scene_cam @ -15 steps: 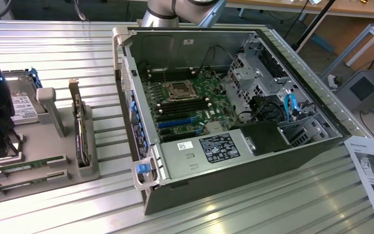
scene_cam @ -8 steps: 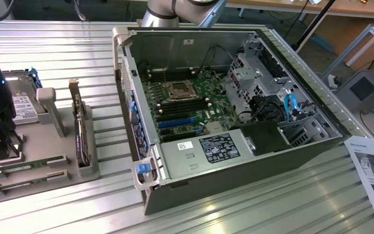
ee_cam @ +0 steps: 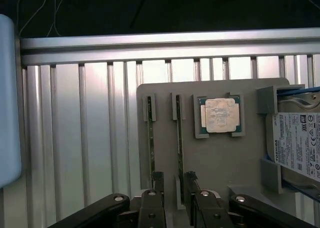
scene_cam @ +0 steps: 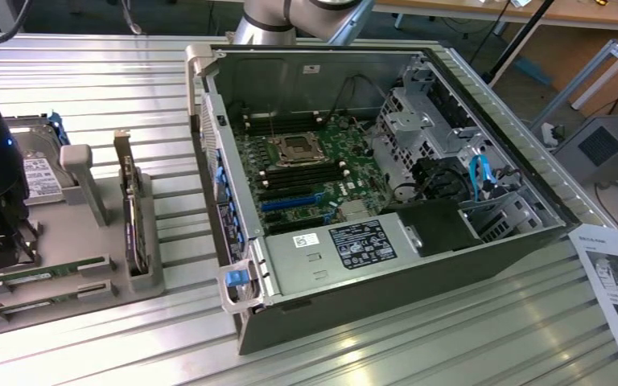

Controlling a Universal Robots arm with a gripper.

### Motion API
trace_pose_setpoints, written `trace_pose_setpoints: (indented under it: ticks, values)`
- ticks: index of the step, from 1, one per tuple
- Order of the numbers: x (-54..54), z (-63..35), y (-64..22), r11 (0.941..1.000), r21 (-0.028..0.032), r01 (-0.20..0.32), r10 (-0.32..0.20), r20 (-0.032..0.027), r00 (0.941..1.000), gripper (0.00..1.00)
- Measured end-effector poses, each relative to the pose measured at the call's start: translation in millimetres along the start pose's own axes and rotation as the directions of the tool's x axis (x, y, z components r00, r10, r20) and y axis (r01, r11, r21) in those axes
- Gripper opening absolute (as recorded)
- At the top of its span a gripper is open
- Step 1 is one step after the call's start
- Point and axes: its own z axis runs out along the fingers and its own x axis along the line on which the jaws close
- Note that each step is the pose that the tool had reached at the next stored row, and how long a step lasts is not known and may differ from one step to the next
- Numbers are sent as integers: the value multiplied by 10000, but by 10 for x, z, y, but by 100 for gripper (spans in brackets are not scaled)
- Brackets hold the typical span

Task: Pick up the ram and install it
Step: 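Pick up the ram and move it above insertion slot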

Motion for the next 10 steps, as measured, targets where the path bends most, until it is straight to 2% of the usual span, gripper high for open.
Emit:
trace_pose_setpoints:
  ticks: [10]
  values:
    - [1, 88, -4, 10000, 0, 5, -5, 0, 10000, 30]
